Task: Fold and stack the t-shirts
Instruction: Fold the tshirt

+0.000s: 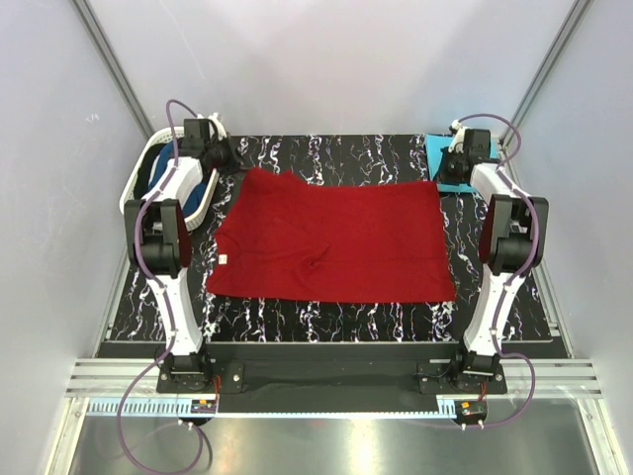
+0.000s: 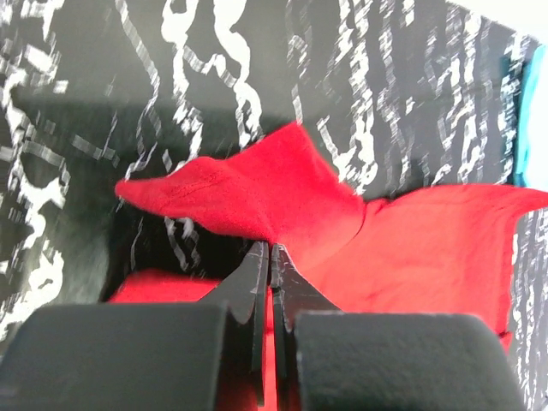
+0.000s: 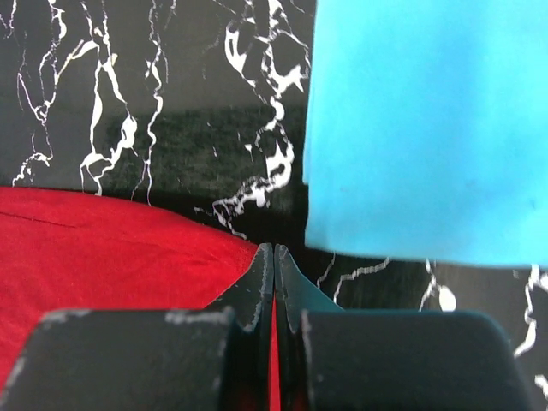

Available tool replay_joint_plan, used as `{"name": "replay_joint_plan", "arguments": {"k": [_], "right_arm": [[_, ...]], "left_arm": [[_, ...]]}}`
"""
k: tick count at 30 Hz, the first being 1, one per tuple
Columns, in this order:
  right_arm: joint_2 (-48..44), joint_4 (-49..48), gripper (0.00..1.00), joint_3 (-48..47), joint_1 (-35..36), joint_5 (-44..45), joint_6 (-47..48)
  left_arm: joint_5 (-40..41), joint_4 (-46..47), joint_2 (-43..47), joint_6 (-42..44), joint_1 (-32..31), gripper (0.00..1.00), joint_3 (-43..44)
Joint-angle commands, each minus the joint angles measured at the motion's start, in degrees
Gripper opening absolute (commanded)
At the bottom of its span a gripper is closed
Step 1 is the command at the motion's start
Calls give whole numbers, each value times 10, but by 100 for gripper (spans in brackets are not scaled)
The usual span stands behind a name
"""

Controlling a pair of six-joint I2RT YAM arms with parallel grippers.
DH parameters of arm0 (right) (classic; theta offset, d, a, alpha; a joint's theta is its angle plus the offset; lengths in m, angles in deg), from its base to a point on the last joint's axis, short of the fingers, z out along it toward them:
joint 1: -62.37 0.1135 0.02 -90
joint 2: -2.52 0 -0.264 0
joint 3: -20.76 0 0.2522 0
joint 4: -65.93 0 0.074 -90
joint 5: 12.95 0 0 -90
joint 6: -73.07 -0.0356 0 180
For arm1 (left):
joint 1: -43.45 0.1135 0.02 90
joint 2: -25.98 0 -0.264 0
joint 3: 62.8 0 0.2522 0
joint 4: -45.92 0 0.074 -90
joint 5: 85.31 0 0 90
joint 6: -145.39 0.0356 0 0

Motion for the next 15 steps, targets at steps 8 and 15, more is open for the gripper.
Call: {"name": "replay_joint_plan", "arguments": {"k": [8,15], "right_arm": [[-115,-79,0,124,-2,85,-58],[-182,-107,0,202,-2,102,-97]], "left_arm": [[29,10,133,38,4,0,-100],[34,10,206,35,4,0,-186]]}}
